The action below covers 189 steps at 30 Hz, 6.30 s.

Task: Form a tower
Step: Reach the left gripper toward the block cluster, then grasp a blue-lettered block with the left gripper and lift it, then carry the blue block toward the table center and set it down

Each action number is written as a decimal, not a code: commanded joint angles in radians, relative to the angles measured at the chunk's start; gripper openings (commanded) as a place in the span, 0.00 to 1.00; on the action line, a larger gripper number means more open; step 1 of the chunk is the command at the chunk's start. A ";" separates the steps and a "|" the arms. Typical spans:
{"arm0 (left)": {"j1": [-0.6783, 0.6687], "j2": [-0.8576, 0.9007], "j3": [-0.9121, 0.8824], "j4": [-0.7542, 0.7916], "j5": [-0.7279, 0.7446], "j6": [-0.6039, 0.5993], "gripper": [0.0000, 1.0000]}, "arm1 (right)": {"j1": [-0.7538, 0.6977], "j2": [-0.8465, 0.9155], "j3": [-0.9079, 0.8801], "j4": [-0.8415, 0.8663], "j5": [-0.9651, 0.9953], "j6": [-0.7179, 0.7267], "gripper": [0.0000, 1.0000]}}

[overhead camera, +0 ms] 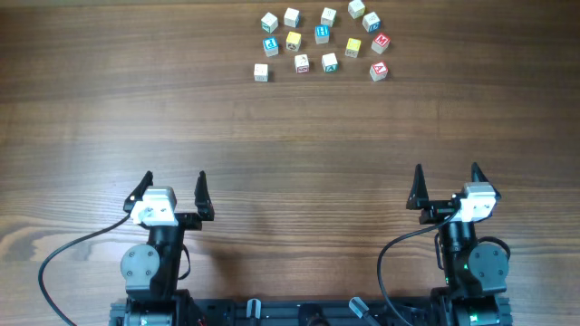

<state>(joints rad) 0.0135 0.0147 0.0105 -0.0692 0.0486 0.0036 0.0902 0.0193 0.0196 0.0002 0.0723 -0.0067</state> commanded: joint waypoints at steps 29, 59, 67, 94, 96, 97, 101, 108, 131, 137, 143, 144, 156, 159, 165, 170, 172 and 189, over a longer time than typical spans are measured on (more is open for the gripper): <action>-0.005 -0.009 -0.005 -0.006 -0.018 0.019 1.00 | 0.001 -0.003 -0.009 0.003 0.010 -0.017 1.00; -0.005 1.094 1.223 -0.160 0.232 0.019 1.00 | 0.001 -0.003 -0.009 0.004 0.010 -0.017 1.00; -0.080 1.578 1.698 -0.306 0.283 0.020 1.00 | 0.001 -0.003 -0.009 0.004 0.010 -0.017 1.00; -0.200 2.263 2.008 -0.327 0.284 0.303 1.00 | 0.001 -0.003 -0.009 0.003 0.010 -0.017 1.00; -0.200 2.284 2.005 -0.295 0.284 0.304 1.00 | 0.001 -0.003 -0.009 0.003 0.010 -0.017 1.00; -0.200 2.308 2.005 -0.272 0.283 0.304 1.00 | 0.001 -0.003 -0.009 0.003 0.010 -0.017 1.00; -0.200 2.401 2.005 -0.209 0.284 0.303 1.00 | 0.001 -0.003 -0.009 0.003 0.010 -0.017 1.00; -0.201 2.520 2.005 -0.161 0.284 0.303 0.93 | 0.001 -0.003 -0.009 0.004 0.010 -0.017 1.00; -0.240 2.528 2.006 -0.107 0.233 0.246 0.27 | 0.001 -0.003 -0.009 0.003 0.010 -0.017 1.00; -0.240 2.362 2.006 -0.167 0.215 0.246 0.29 | 0.001 -0.003 -0.009 0.004 0.010 -0.017 1.00; -0.243 1.923 2.006 -0.537 0.216 0.242 0.40 | 0.001 -0.003 -0.009 0.004 0.010 -0.017 1.00; -0.245 1.840 2.006 -0.616 0.216 0.213 0.41 | 0.001 -0.003 -0.009 0.004 0.010 -0.018 1.00; -0.247 1.489 1.898 -1.420 0.214 -0.095 0.21 | 0.001 -0.003 -0.009 0.003 0.010 -0.017 1.00; -0.248 1.489 1.676 -1.301 0.193 -0.177 0.21 | 0.001 -0.003 -0.009 0.004 0.010 -0.017 1.00; -0.261 1.489 1.094 -0.821 0.106 -0.422 0.17 | 0.001 -0.003 -0.009 0.004 0.010 -0.017 1.00; -0.303 1.489 0.971 -0.726 -0.076 -0.465 0.17 | 0.001 -0.003 -0.009 0.004 0.010 -0.017 1.00; -0.338 1.489 0.970 -0.726 -0.226 -0.545 0.17 | 0.001 -0.003 -0.009 0.004 0.010 -0.017 1.00; -0.489 1.489 0.653 -0.391 -0.391 -0.845 0.52 | 0.001 -0.003 -0.009 0.003 0.010 -0.017 0.99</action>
<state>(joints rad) -0.4751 1.5063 0.6819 -0.4683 -0.3176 -0.8330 0.0902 0.0219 0.0078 0.0010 0.0727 -0.0135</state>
